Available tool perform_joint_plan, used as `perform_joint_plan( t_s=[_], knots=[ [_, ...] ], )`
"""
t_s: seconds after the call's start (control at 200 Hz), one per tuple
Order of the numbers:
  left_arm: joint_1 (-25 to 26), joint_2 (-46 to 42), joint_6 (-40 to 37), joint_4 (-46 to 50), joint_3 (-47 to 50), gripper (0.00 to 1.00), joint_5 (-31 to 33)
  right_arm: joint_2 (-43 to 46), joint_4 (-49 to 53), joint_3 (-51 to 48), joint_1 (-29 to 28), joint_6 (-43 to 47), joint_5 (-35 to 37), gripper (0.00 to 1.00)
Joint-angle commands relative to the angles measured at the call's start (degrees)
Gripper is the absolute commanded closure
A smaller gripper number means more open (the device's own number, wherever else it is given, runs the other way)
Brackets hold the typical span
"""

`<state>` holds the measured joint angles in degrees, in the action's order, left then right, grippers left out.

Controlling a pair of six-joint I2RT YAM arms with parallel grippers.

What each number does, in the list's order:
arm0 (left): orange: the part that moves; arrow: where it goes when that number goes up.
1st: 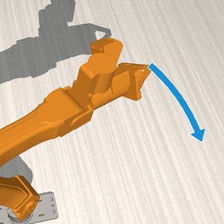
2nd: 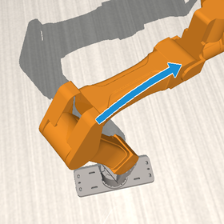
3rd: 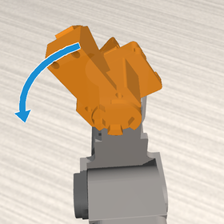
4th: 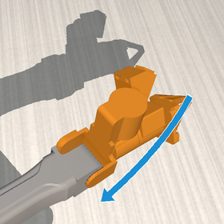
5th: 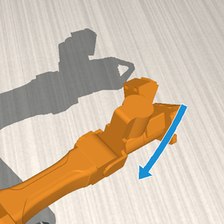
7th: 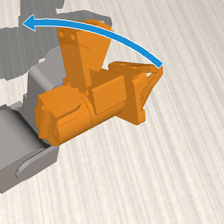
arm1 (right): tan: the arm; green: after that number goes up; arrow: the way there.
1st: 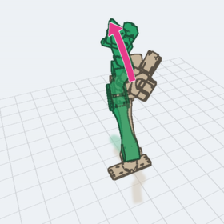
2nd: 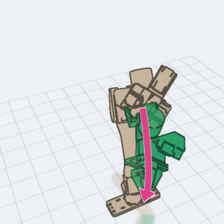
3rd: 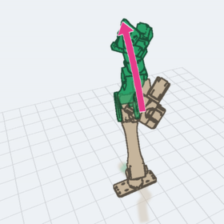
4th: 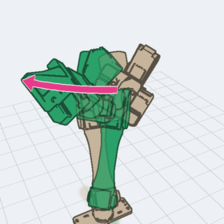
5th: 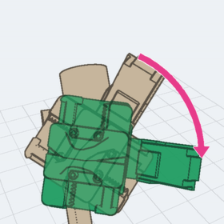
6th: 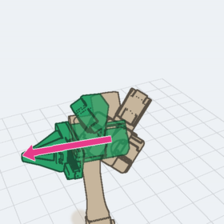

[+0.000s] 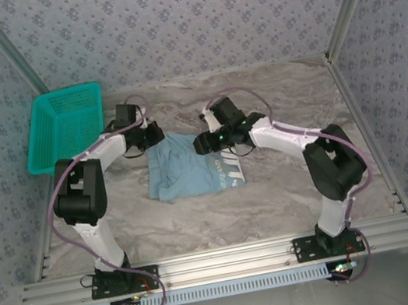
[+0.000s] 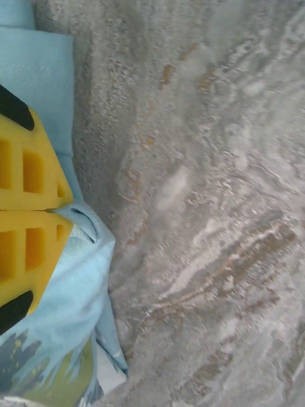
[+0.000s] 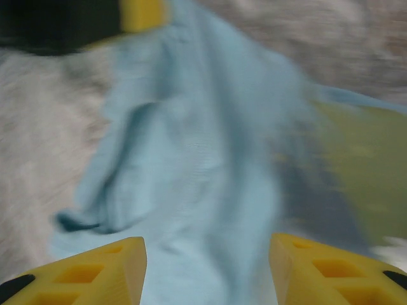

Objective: Fold the inside-out t-shirt

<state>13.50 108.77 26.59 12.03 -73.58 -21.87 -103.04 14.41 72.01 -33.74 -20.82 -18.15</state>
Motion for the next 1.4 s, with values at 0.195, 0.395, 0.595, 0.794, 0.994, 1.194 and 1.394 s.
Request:
perform_joint_plan(
  t_s=[0.195,0.395,0.595,0.794,0.994,1.194,1.394],
  knots=[
    [-0.2,6.6,-3.0,5.9,-11.1,0.73,9.6,-9.5,5.1,-0.2,1.6,-4.1,4.2,0.53],
    [-0.2,0.0,-5.4,6.7,-9.2,0.43,15.2,-1.6,4.2,-2.6,1.5,1.5,3.3,0.45],
    [3.0,-15.7,-1.5,5.6,5.1,0.34,14.0,-3.5,1.1,1.0,2.3,5.8,0.7,0.41],
    [9.6,-27.5,4.9,6.1,19.6,0.35,9.3,-12.4,4.8,9.2,4.4,9.2,-0.3,0.44],
    [13.5,-25.0,8.2,4.2,24.4,0.36,7.3,-15.6,11.9,11.0,7.8,7.6,2.3,0.49],
    [13.8,-22.5,6.5,4.5,20.0,0.37,5.9,-7.8,16.9,-1.7,9.7,1.7,5.4,0.55],
    [14.4,-24.3,3.1,6.0,16.2,0.36,3.1,8.8,10.2,-21.3,3.9,-11.1,2.9,0.54]
  ],
)
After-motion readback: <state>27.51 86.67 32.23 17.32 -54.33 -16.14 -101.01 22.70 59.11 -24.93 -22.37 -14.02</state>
